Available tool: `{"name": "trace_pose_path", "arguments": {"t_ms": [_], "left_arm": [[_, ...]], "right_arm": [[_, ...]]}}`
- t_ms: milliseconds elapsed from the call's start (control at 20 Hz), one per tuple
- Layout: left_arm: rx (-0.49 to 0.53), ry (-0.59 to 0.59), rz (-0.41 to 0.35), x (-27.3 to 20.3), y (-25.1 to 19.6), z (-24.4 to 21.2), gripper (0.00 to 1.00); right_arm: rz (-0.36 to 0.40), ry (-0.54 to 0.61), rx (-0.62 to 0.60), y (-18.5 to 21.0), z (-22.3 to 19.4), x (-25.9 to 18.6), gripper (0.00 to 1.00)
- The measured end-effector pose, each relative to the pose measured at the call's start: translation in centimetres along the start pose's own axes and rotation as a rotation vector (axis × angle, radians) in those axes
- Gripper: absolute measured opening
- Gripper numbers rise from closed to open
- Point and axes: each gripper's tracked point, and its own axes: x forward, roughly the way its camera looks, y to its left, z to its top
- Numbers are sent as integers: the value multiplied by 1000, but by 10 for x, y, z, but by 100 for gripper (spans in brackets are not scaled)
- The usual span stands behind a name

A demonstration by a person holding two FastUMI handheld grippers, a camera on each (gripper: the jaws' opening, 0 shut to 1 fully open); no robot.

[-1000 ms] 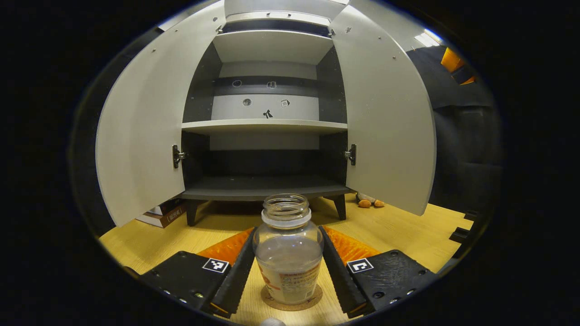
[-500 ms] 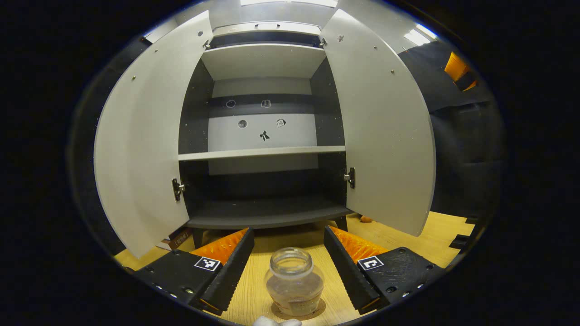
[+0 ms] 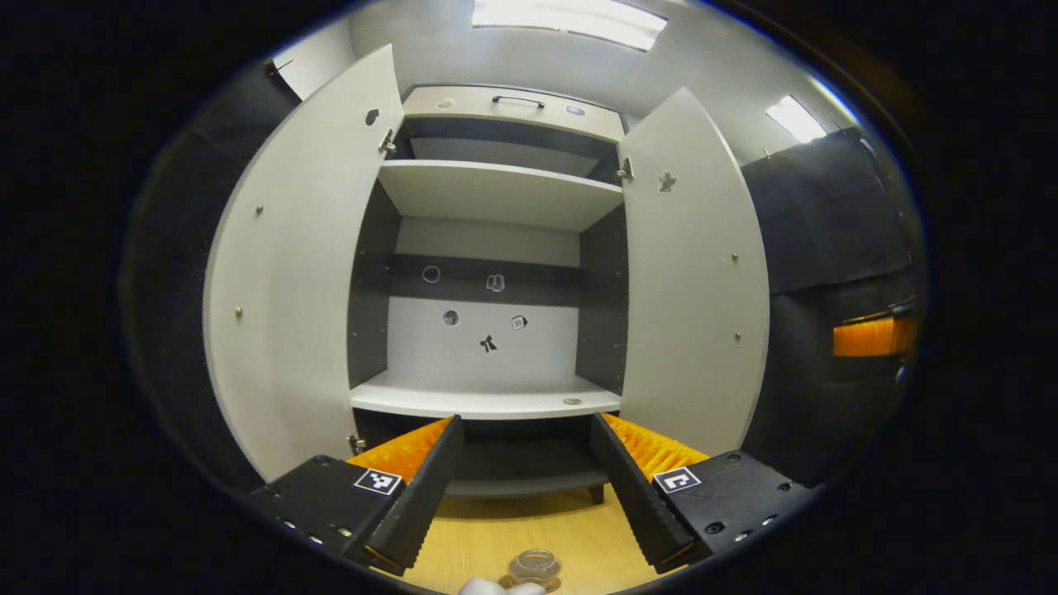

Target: Grasp the bottle in the cabinet with the left hand and place it on the coaster, then close the right door with the right hand and the left door with the left hand.

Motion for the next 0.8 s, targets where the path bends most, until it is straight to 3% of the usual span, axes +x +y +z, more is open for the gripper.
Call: {"name": "trace_pose_path", "arguments": {"t_ms": [250,550,750,800], "left_arm": [[-2,23,131,-53,66,46,95],[47,109,253,-142,122,31,94],[56,137,294,-167,134,25,90],[52,136,296,-167,132,24,94]], "right_arm": [[-22,-38,15,8,10,-17,84],[-58,-45,6,15,11,-35,83],[-47,-25,-2,12,14,-22,84],[-48,-29,-8,6,18,-14,84]]}}
